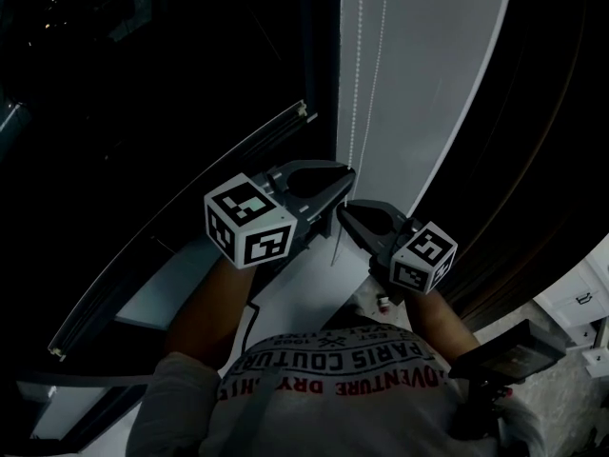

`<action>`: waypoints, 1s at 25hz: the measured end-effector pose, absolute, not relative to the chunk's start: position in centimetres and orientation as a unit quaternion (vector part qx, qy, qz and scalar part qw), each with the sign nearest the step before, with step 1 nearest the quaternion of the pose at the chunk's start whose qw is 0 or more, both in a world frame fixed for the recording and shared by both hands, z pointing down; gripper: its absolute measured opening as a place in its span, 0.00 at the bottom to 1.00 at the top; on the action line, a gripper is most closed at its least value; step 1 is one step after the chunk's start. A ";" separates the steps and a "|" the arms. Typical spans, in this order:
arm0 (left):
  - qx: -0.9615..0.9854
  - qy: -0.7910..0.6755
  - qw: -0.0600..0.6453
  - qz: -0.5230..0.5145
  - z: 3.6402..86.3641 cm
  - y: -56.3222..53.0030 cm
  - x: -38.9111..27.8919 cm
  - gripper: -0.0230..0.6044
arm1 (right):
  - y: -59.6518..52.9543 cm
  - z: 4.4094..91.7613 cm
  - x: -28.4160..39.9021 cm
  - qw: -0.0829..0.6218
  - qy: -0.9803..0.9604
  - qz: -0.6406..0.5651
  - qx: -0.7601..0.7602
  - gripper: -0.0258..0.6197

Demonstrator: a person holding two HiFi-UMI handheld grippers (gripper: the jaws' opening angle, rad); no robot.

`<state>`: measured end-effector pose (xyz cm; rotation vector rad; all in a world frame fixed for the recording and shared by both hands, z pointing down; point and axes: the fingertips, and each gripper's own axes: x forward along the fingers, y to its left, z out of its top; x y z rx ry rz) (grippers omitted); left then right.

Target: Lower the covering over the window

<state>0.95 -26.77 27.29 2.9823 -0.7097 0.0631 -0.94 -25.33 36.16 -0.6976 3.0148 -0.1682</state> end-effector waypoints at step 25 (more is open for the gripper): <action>0.956 -0.259 0.129 0.055 44.7 -25.7 1.7 0.05 | -23.4 53.7 -0.1 -0.092 0.951 -0.163 -0.247 0.05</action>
